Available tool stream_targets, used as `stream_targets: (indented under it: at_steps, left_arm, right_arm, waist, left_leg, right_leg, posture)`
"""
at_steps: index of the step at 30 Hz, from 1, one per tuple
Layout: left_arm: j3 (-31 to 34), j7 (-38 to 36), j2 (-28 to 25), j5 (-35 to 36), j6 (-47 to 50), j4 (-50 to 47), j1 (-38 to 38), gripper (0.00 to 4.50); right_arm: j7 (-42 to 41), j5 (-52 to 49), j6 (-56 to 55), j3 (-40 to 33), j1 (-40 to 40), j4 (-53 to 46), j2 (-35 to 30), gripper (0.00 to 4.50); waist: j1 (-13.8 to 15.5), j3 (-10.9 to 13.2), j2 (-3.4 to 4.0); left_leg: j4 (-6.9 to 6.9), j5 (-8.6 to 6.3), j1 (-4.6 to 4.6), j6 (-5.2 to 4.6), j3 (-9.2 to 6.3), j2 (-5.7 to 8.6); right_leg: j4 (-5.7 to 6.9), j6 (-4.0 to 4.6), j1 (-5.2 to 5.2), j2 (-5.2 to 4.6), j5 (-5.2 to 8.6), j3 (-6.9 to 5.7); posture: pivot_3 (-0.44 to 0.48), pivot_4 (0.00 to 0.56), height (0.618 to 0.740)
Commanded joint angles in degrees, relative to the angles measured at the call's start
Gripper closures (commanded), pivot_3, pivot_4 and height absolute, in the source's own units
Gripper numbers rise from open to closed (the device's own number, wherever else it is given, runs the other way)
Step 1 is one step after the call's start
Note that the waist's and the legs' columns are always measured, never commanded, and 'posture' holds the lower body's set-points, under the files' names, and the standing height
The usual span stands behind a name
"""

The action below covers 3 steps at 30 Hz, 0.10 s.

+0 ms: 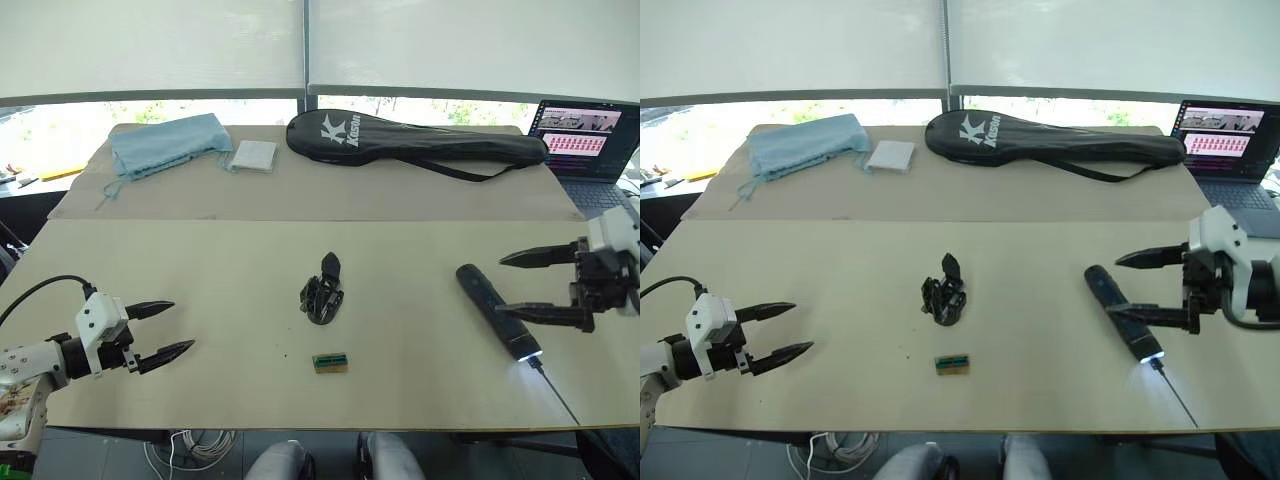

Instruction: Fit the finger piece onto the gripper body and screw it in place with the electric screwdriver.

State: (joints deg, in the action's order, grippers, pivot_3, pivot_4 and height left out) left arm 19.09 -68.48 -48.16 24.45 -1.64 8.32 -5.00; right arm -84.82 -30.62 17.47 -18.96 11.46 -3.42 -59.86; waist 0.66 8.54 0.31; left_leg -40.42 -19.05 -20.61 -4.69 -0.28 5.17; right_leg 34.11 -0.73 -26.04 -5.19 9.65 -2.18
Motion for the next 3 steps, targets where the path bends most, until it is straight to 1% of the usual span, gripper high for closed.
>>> stream_targets:
  at_steps: [1,3]
  left_arm:
    - [1.9,1.0,-0.6,-0.7,-2.1,-2.5,-0.6,0.00]
    - [2.2,1.3,-0.4,-0.6,-2.6,-2.8,-0.8,0.00]
  right_arm:
    - [1.2,-2.0,-4.6,-1.5,-1.1,-6.1,3.2,0.05]
    - [2.9,-2.3,-5.4,-1.2,-1.0,-7.8,5.5,0.05]
  waist:
    - [0.1,0.0,0.01]
    - [0.1,0.0,0.01]
  left_leg:
    - [0.00,0.00,0.00,0.00,0.00,0.00]
    - [0.00,0.00,0.02,0.01,0.04,0.01]
  right_leg:
    - [0.01,0.00,0.00,0.00,0.00,0.00]
    - [0.04,0.00,-0.03,0.00,0.00,0.00]
  posture:
    - [0.000,0.150,0.740]
    - [0.000,0.150,0.740]
